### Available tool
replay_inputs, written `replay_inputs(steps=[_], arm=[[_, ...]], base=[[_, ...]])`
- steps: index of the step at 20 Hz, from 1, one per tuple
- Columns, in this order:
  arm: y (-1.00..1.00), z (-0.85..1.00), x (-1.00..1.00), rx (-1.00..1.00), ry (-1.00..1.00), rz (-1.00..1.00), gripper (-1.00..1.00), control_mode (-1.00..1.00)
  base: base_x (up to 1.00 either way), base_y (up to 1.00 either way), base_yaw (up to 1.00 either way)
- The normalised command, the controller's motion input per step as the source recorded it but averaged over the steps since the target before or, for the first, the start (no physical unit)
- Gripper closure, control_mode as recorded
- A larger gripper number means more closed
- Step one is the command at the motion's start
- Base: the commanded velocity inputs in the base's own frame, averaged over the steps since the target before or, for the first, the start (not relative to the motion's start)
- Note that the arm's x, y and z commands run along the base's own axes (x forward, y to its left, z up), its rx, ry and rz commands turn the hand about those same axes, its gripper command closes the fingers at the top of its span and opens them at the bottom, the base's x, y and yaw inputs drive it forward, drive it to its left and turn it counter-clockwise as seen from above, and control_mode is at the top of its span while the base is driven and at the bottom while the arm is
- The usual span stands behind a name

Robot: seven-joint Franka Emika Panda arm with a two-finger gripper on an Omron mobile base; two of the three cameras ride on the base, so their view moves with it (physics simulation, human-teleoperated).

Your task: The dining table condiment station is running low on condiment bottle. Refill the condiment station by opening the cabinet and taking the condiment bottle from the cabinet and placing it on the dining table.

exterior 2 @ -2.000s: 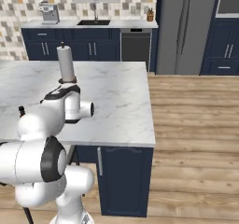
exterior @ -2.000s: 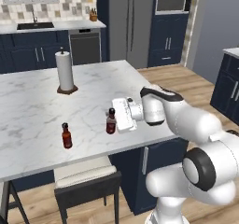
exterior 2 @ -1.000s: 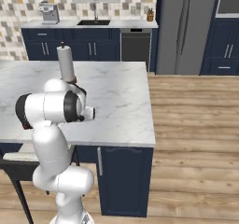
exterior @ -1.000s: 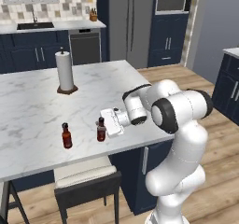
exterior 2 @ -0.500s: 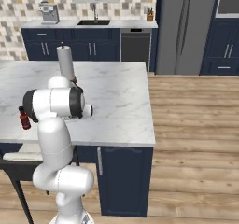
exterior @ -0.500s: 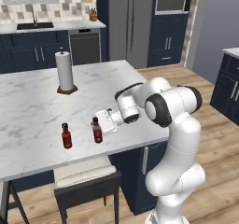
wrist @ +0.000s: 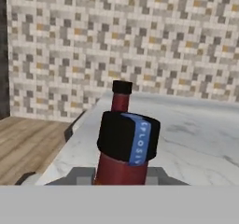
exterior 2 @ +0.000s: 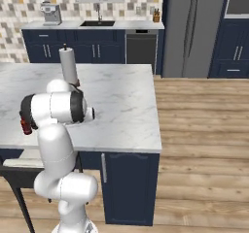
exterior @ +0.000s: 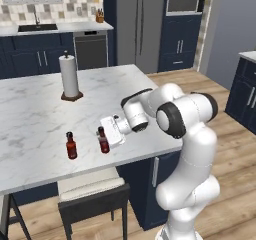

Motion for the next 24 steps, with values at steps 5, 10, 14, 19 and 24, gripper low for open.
replay_inputs(steps=[5,10,14,19,24], arm=[[-0.12,-0.02,-0.17,0.0,-0.1,0.0,-1.0,-1.0],[-0.12,0.1,0.0,0.0,0.01,0.0,-1.0,-1.0],[-0.09,0.22,0.0,0.0,0.15,-0.01,-1.0,-1.0],[-0.1,0.38,0.0,0.0,0.14,-0.01,-1.0,-1.0],[-0.08,0.57,0.0,0.0,0.03,-0.03,-1.0,-1.0]], base=[[0.0,0.0,0.0],[0.0,0.0,0.0],[0.0,0.0,0.0],[0.0,0.0,0.0],[0.0,0.0,0.0]])
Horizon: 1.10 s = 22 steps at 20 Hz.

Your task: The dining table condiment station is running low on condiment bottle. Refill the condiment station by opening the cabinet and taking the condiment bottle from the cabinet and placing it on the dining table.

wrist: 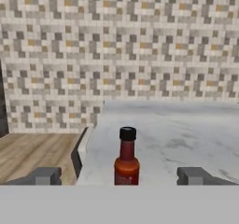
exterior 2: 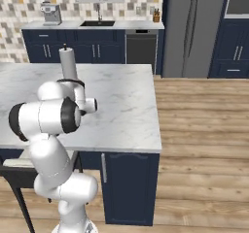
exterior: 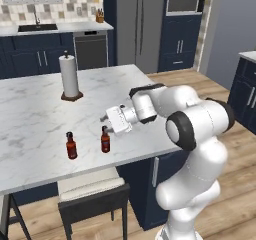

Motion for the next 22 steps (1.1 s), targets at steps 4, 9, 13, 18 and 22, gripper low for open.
replay_inputs(steps=[4,9,13,18,22], arm=[[0.0,0.57,-0.14,-0.01,0.0,-0.07,-1.0,-1.0],[0.0,0.55,-0.67,-0.01,-0.01,-0.11,-1.0,-1.0],[0.0,0.46,-1.0,0.0,-0.08,-0.14,-1.0,-1.0],[0.0,0.58,-1.0,-0.02,-0.09,-0.17,-1.0,-1.0],[-0.06,0.6,-1.0,-0.06,-0.02,-0.22,-1.0,-1.0]], base=[[0.0,0.0,0.0],[0.0,0.0,0.0],[0.0,0.0,0.0],[0.0,0.0,0.0],[0.0,0.0,0.0]])
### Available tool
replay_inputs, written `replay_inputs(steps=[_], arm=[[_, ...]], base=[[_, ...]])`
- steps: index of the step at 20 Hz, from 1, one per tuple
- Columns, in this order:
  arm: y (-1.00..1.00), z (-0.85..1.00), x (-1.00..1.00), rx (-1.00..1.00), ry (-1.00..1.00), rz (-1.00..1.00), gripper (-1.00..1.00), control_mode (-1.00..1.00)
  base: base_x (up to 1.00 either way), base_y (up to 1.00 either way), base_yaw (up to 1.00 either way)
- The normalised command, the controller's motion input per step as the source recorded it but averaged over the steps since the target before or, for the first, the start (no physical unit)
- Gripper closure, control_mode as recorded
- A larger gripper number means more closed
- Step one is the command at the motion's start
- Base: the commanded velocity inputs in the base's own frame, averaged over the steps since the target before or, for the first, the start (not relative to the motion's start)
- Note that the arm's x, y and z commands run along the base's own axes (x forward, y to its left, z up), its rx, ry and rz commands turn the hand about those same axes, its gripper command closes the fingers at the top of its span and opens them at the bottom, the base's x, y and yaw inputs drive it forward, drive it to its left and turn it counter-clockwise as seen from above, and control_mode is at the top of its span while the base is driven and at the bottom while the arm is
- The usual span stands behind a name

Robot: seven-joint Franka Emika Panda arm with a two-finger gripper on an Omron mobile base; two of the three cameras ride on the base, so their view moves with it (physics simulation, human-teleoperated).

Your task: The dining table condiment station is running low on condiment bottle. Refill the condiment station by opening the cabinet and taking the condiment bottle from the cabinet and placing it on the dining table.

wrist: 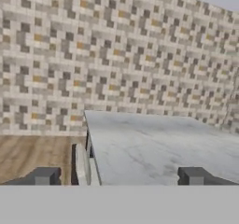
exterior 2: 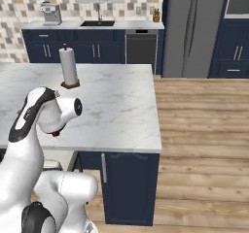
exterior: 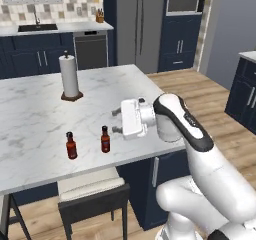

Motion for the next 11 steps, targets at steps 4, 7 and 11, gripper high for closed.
replay_inputs(steps=[4,7,11], arm=[[-0.16,0.59,-1.0,-0.1,0.0,-0.26,-1.0,-1.0],[-0.16,0.49,-1.0,-0.09,0.04,-0.27,-1.0,-1.0],[-0.14,0.45,-1.0,-0.11,0.07,-0.27,-1.0,-1.0]], base=[[0.0,0.0,0.0],[0.0,0.0,0.0],[0.0,0.0,0.0]])
